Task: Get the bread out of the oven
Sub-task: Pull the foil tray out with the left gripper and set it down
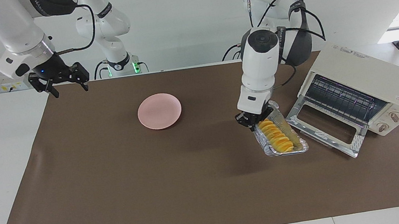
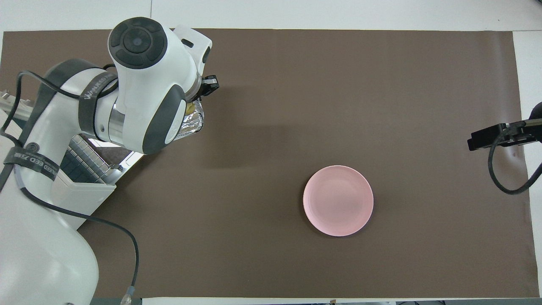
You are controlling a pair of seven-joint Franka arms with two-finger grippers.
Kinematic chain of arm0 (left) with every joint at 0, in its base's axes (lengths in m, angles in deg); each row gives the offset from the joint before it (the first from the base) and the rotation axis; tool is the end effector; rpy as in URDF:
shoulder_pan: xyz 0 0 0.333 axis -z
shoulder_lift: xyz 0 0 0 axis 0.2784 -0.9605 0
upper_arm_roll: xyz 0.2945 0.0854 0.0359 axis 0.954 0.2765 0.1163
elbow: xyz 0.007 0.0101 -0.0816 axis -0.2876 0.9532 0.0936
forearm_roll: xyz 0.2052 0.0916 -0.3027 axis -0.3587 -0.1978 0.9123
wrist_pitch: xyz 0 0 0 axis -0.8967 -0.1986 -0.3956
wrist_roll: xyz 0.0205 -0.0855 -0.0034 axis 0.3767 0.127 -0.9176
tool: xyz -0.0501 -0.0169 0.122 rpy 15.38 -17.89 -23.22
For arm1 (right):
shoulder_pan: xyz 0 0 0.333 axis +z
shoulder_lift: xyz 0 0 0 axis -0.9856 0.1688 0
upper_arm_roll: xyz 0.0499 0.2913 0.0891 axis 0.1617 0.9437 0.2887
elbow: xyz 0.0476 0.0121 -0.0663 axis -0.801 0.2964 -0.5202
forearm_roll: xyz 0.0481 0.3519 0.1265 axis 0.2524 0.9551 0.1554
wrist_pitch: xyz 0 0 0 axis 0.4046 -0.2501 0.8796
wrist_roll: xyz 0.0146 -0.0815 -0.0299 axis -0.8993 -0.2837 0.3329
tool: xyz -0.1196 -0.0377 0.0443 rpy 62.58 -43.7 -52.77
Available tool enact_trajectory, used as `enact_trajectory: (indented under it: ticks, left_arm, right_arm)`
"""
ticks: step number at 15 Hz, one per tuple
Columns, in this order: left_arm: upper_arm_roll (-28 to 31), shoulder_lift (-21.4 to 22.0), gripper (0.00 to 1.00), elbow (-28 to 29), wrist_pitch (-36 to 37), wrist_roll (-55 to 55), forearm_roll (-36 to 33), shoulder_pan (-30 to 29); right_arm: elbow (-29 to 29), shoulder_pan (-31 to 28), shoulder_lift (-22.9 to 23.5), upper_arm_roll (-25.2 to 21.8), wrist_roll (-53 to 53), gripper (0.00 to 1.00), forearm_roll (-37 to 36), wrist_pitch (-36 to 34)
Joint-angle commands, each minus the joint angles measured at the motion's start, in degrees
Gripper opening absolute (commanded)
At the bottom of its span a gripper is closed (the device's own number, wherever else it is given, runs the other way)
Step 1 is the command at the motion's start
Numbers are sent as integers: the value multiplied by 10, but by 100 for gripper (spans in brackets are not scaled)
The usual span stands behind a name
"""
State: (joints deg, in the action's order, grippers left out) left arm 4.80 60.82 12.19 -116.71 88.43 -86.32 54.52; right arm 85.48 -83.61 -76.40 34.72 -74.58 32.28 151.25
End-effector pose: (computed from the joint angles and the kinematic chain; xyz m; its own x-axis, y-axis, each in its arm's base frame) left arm 0.5801 -0.3314 0.4309 0.9933 0.0661 0.0943 0.0648 -0.9978 0.0160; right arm 0.5142 -0.0107 0.5796 0.9943 0.0849 -0.0642 0.0834 -0.9962 -0.0253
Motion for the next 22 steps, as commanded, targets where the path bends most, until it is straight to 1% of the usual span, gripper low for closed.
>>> enact_trajectory:
  ticks: [1, 2, 5, 7, 10, 12, 13, 15, 16, 17, 19, 20, 22]
  left_arm:
    - [3, -32, 0, 11, -4, -25, 10, 52]
    - [3, -42, 0, 12, -3, -25, 10, 61]
    - [3, -51, 0, 27, -1, -24, 9, 85]
    - [3, -75, 0, 25, -14, -20, 11, 112]
    - [3, -79, 0, 26, -23, -12, 11, 113]
    - [5, -81, 75, 16, -23, -2, 10, 112]
    - [7, -83, 100, 8, -18, 13, 3, 112]
    - [22, -75, 100, -8, -22, 22, -13, 102]
    - [36, -57, 100, -12, -21, 18, -9, 85]
    - [37, -30, 100, -8, -17, 18, -9, 67]
    - [37, 0, 100, -6, 15, 18, -9, 37]
    - [38, 10, 100, -6, 30, 18, -9, 23]
    - [38, 32, 100, -6, 56, 17, -11, -10]
  right_arm:
    - [0, -9, -5, 5, -12, 100, -5, -9]
    - [0, -11, -5, 5, -12, 100, -5, -9]
    - [0, -12, -5, 2, -12, 100, -5, -9]
    - [0, -13, -5, 0, -13, 100, -5, -9]
    - [0, -12, -5, 0, -12, 100, -5, -9]
    - [3, -12, -6, 0, -11, 100, -5, -9]
    - [5, -12, -8, 0, -10, 100, -5, -9]
    - [7, -12, -10, 1, -9, 100, -5, -9]
    - [7, -12, -10, 1, -9, 100, -4, -9]
    - [10, -12, -10, 1, -9, 100, 0, -9]
    - [20, -5, -15, 5, 6, 100, 1, -1]
    - [23, 4, -15, 9, 31, 100, 3, 2]
    - [25, 47, -14, 13, 106, 100, 3, 23]
